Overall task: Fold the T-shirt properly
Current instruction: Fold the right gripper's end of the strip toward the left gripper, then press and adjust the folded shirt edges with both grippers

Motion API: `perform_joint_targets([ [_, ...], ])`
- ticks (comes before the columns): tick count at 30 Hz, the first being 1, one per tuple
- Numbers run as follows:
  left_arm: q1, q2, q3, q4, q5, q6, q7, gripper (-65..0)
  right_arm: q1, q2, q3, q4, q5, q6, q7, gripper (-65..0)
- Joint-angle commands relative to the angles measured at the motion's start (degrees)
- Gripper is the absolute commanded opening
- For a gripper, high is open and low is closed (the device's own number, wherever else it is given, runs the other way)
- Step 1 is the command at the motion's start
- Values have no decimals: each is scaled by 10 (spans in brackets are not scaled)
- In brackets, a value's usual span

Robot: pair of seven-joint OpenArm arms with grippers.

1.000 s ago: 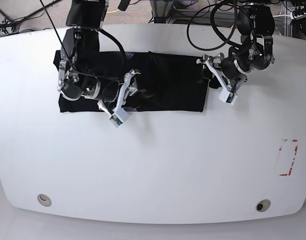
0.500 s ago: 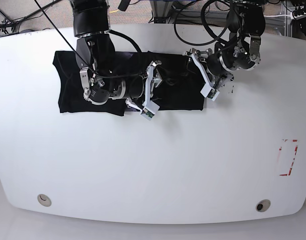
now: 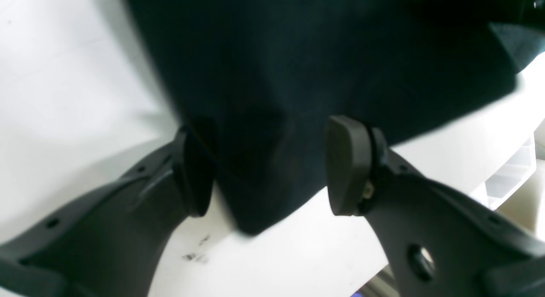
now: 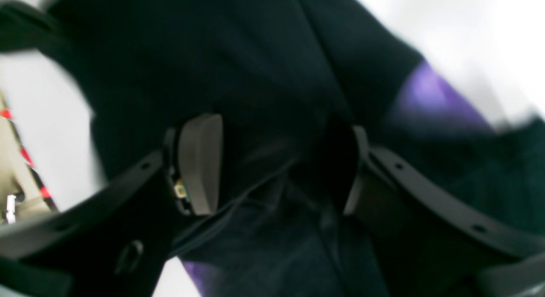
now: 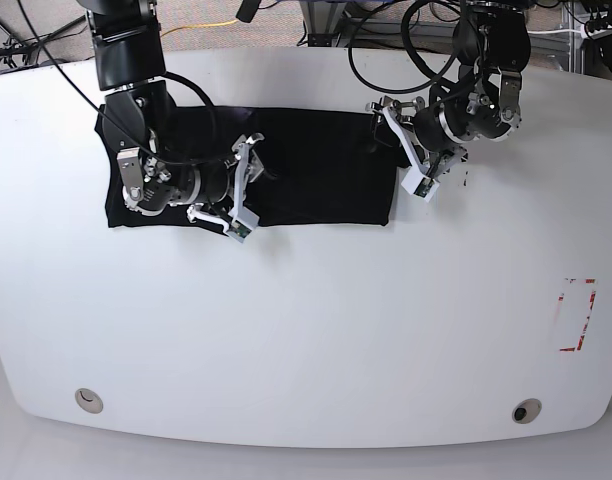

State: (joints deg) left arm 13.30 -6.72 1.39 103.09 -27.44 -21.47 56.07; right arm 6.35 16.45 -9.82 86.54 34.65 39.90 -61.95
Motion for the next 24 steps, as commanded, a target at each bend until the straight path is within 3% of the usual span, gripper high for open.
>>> perform_joint_targets([
  [1, -5, -13, 3, 6, -7, -3, -8, -283, 13, 36, 3, 24, 35, 1, 5, -293],
  [8, -5, -16, 3, 3, -11, -3, -6, -283, 13, 106, 5, 84, 127, 1, 5, -293],
  [11, -5, -16, 2, 28, -11, -27, -5, -283, 6, 130, 30, 113, 175, 1, 3, -293],
  [15, -5, -11, 2, 57, -11, -57, -5, -283, -31, 143, 117, 124, 216, 1, 3, -293],
  [24, -34, 34, 17, 51, -7, -62, -6, -289, -82, 141, 314, 79, 221, 1, -9, -293],
])
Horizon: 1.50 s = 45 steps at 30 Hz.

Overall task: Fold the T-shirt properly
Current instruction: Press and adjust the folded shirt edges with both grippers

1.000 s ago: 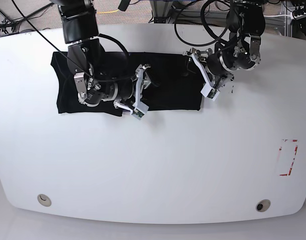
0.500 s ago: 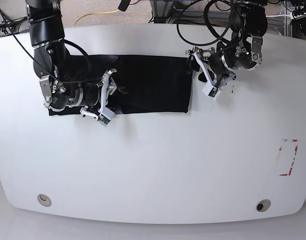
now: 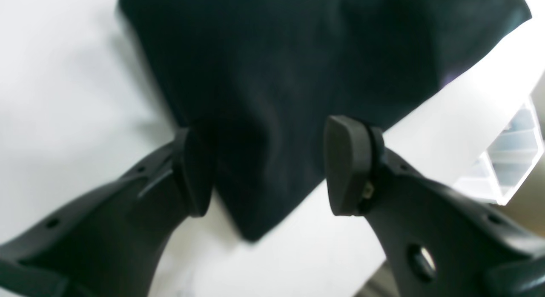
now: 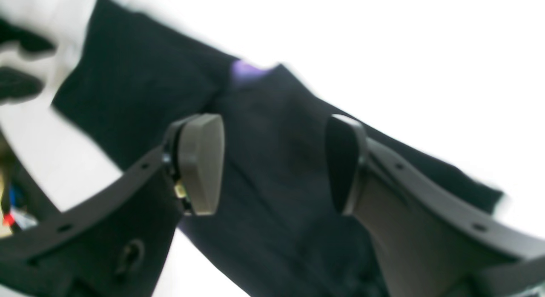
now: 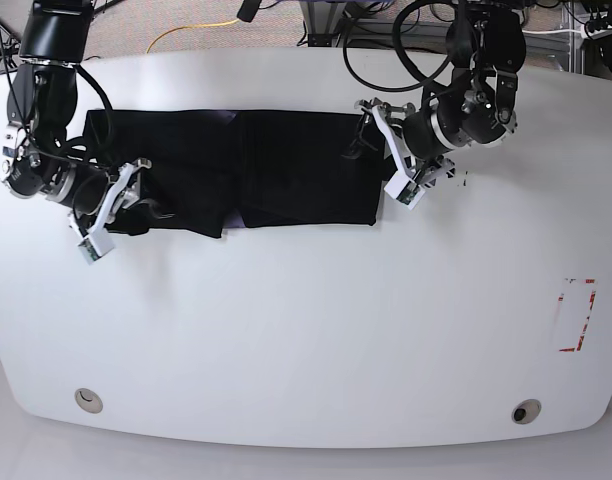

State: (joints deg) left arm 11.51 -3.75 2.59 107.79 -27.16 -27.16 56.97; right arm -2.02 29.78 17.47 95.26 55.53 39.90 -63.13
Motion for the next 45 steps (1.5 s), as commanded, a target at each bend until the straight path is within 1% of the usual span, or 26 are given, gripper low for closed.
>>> perform_joint_targets([
  [1, -20, 6, 8, -3, -10, -5, -16, -306, -1, 6, 63, -18, 12, 1, -3, -293],
  [3, -31, 9, 9, -31, -10, -5, -17, -385, -2, 2, 111, -50, 12, 1, -16, -293],
  [5, -50, 10, 7, -79, -10, -5, -18, -514, 0, -6, 158, -93, 10, 1, -29, -290],
  [6, -53, 10, 6, -91, -10, -5, -18, -543, 0, -6, 169, -106, 10, 1, -33, -289],
  [7, -60, 10, 6, -112, -10, -5, -18, -589, 0, -4, 184, -127, 10, 1, -36, -287],
  [8, -65, 9, 6, -132, -10, -5, -22, -604, 2, 2, 196, -150, 9, 1, -37, -284],
  [10, -69, 8, 9, -148, -11, -5, -38, -597, 12, 13, 200, -180, 8, 1, -37, -254],
  [12, -67, 6, 11, -153, -11, -5, -55, -590, 13, 28, 203, -221, 8, 1, -35, -178],
  [14, -67, 5, 11, -158, -11, -5, -57, -590, 15, 37, 204, -249, 7, 1, -32, -135],
  [15, -67, 4, 11, -159, -11, -5, -58, -590, 15, 41, 204, -268, 7, 1, -23, -124],
  [18, -67, 4, 11, -158, -11, -5, -58, -590, 15, 42, 200, -300, 7, 1, -3, -144],
  [21, -67, 3, 10, -161, -13, -5, -58, -590, 15, 42, 200, -328, 7, 1, 1, -160],
  [24, -67, 3, 9, -161, -13, -5, -58, -590, 13, 36, 199, -336, 8, 1, 1, -162],
  [26, -66, 3, 9, -161, -13, -5, -58, -590, 11, 13, 198, -335, 8, 1, -2, -162],
  [30, -66, 3, 8, -161, -13, -5, -58, -590, 4, -13, 185, -327, 11, 1, -13, -162],
  [33, -66, 3, 8, -161, -13, -5, -58, -590, 0, -38, 174, -282, 9, 1, -26, -162],
  [35, -66, 3, 8, -162, -11, -5, -58, -590, 0, -63, 171, -253, 7, 1, -31, -162],
  [38, -66, 3, 10, -161, -11, -5, -58, -590, 0, -78, 172, -246, 7, 1, -33, -166],
  [40, -66, 3, 10, -161, -11, -5, -58, -590, 1, -82, 173, -246, 7, 1, -29, -200],
  [42, -66, 3, 10, -161, -11, -5, -58, -590, 2, -84, 173, -246, 7, 1, -21, -304],
  [45, -66, 3, 10, -162, -11, -4, -58, -589, 3, -83, 173, -246, 7, 1, -5, -507],
])
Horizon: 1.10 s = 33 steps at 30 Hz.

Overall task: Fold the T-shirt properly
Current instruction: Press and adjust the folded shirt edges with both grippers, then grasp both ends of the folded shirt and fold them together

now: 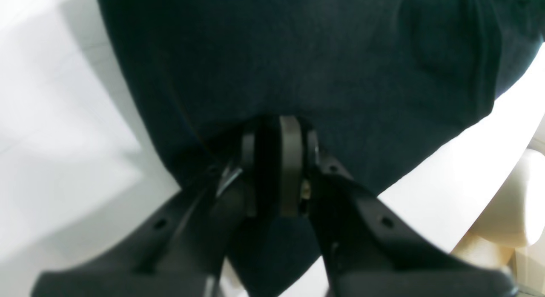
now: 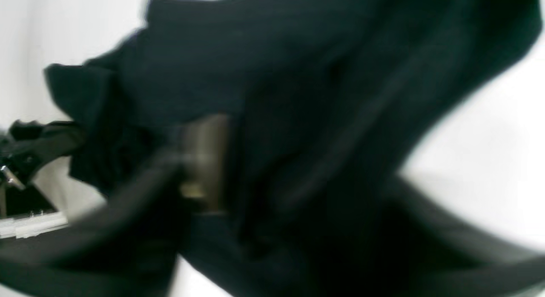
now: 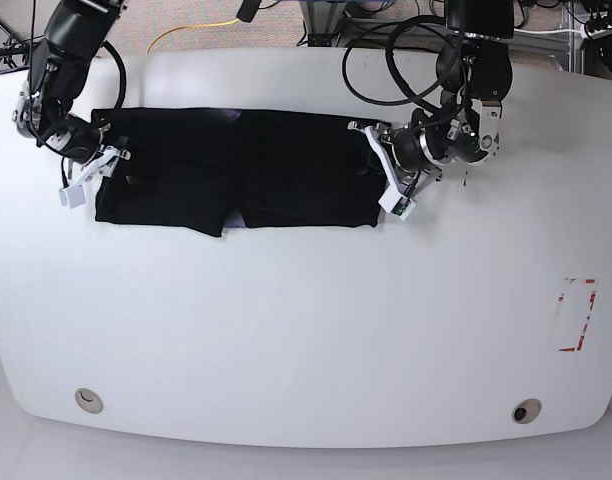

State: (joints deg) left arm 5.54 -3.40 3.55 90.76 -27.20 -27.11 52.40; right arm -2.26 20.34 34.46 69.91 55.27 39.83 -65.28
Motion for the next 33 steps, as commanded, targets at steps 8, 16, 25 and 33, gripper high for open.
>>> perform_joint_targets([
  [8, -10, 5, 1, -15, -11, -3, -12, -589, 2, 33, 2, 53, 10, 2, 16, -650],
  [16, -12, 28, 1, -59, -12, -4, -12, -589, -17, 31, 1, 226, 15, 2, -54, -650],
  [25, -12, 59, 3, -83, -12, -3, -12, -589, -8, -40, -29, 398, 16, 2, -120, -650],
  [33, -9, 73, 23, -81, -11, -2, -12, -589, -9, -92, -131, 412, 5, 2, -118, -650],
])
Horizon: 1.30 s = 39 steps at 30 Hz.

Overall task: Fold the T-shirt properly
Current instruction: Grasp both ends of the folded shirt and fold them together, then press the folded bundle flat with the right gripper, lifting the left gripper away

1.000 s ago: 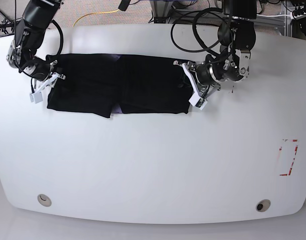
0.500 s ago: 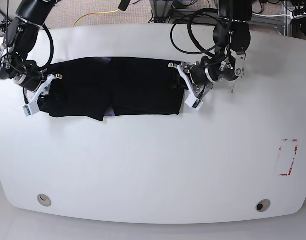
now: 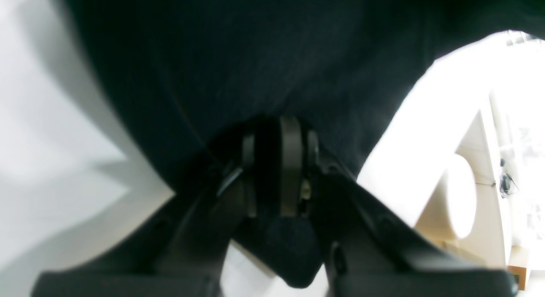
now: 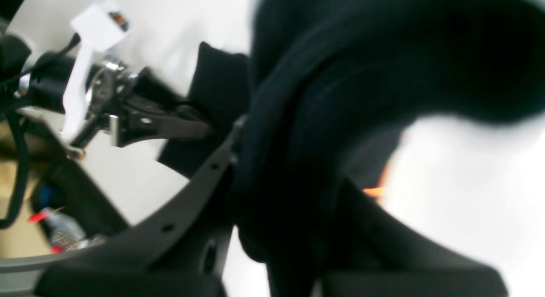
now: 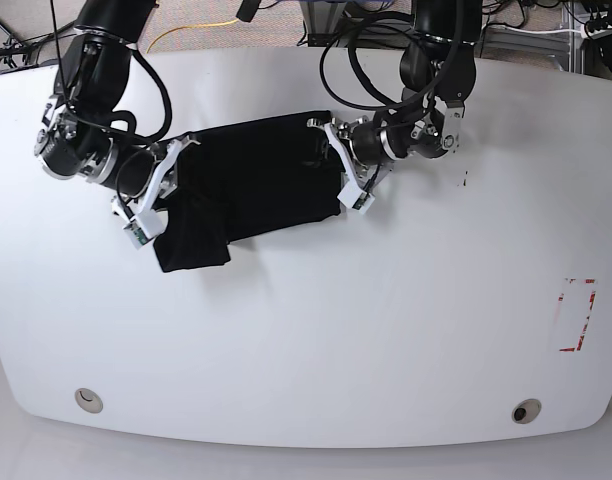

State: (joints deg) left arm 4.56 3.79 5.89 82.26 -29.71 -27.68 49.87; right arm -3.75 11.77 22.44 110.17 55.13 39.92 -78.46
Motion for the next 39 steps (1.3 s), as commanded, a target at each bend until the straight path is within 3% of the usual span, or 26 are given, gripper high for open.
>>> perform_joint_targets([
  [1, 1, 1, 0, 2, 15, 4, 13, -589, 5, -10, -15, 9, 1, 1, 14, -650],
  [6, 2, 1, 0, 5, 15, 4, 13, -589, 6, -42, -60, 9, -51, 1, 15, -650],
  [8, 2, 1, 0, 5, 15, 4, 13, -589, 7, -56, -69, 5, -74, 1, 16, -618],
  [11, 2, 1, 0, 5, 15, 4, 13, -589, 8, -69, -83, 1, -108, 1, 16, -493],
  [15, 2, 1, -1, 5, 14, 2, 13, -586, 8, -83, -96, -1, -139, 1, 25, -216],
  [17, 1, 1, -1, 5, 12, 0, 13, -575, 5, -83, -98, 6, -145, 1, 37, -108],
  [20, 1, 1, -1, 6, 11, -1, 13, -510, -12, -80, -93, 24, -147, 1, 41, -24],
  [24, 1, 1, -2, 9, 11, -1, 13, -438, -32, -70, -78, 52, -145, 1, 42, -33],
  [27, 3, 1, -3, 39, 11, -8, 13, -433, -45, -63, -51, 53, -124, 1, 43, -59],
  [32, 31, -26, -7, 137, 11, -68, 13, -433, -75, -21, 15, 50, -40, 1, 43, -117],
  [37, 55, -46, -39, 214, 11, -123, 14, -433, -97, 2, 20, 50, 14, 1, 43, -141],
  [39, 64, -58, -51, 234, 11, -123, 14, -433, -103, 2, 19, 50, 21, 1, 42, -136],
])
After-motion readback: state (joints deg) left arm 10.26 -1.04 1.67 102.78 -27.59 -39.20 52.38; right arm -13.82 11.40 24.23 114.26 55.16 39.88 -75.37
